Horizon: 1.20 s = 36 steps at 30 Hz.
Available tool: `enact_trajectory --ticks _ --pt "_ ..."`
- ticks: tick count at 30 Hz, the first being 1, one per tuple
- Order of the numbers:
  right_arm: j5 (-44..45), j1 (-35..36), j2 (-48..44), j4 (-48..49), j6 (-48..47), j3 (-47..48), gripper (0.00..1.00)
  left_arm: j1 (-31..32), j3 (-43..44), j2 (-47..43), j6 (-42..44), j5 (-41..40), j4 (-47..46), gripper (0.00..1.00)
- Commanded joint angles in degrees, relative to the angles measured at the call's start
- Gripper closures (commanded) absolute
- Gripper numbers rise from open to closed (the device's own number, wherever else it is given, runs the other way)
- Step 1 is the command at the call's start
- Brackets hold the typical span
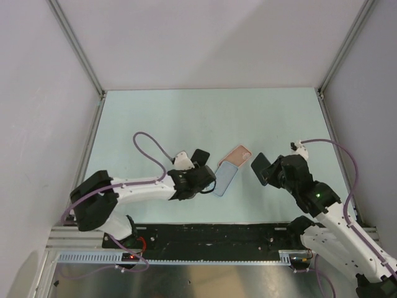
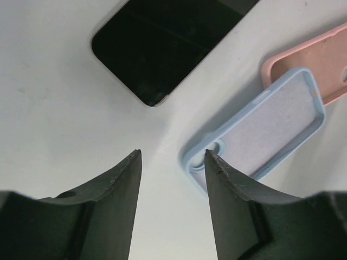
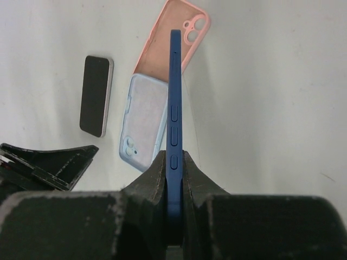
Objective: Put the phone into the phone case
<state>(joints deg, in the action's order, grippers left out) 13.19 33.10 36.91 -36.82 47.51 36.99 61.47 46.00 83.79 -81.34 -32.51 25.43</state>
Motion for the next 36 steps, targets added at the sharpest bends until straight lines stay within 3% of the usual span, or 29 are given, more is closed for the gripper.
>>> enact_trajectory --ticks 1,6,14,22,31,36 --pt "-5.8 -5.2 -1.0 5.4 -4.7 4.2 1.00 2.2 6.6 5.0 -12.6 -6.5 4.7 0.47" --pt "-10.3 -9.6 -1.0 5.5 -6.3 4.8 1.00 4.2 10.0 9.0 -16.1 -6.9 6.7 0.50" --pt "-12.4 -11.1 -1.3 5.6 -6.5 4.8 1.00 5.6 11.3 13.1 -19.4 -5.6 8.4 0.52" --pt "-12.1 -11.4 -2.8 4.7 -6.8 4.8 1.00 5.8 13.5 16.4 -17.4 -5.8 8.6 0.56" --pt "-12.5 -11.6 -2.5 5.3 -6.4 4.8 1.00 5.8 12.1 16.8 -14.5 -3.5 8.7 0.73" --pt "-12.6 -11.6 -1.8 6.0 -6.7 4.9 1.00 5.7 9.9 14.4 -12.2 -4.5 8.7 0.92"
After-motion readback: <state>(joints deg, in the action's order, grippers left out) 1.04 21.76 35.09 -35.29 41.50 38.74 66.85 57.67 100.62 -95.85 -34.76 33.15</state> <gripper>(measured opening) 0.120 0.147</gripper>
